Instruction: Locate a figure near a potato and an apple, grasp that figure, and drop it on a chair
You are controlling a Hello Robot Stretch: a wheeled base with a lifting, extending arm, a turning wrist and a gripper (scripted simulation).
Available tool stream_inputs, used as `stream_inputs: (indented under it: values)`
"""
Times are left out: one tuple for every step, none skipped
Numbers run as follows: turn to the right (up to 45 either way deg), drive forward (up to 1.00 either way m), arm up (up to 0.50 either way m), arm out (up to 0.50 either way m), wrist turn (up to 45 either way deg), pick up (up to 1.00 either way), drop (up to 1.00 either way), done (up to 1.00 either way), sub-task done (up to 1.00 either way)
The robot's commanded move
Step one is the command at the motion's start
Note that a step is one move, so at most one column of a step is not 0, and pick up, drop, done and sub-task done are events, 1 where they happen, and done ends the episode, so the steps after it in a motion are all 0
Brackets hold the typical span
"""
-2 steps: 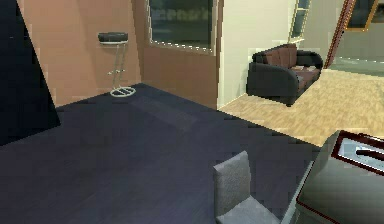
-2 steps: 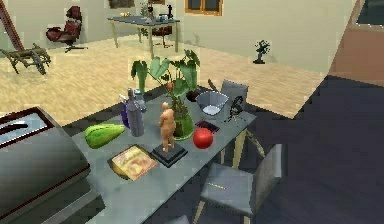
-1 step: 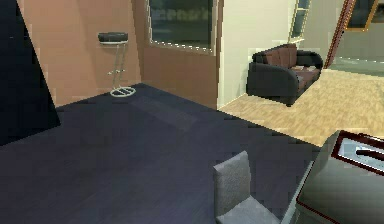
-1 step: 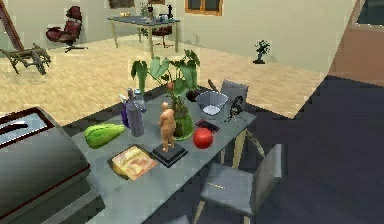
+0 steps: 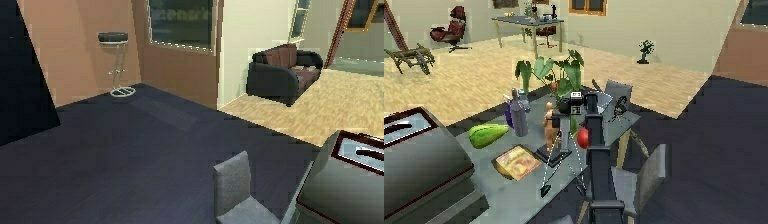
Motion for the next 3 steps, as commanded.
stream_inputs:
  values:
    - [0.0,0.00,0.00,0.00,45.0,0.00,0.00,0.00,0.00]
    - [0.0,0.00,0.00,0.00,45.0,0.00,0.00,0.00,0.00]
    - [0.0,0.00,0.00,0.00,45.0,0.00,0.00,0.00,0.00]
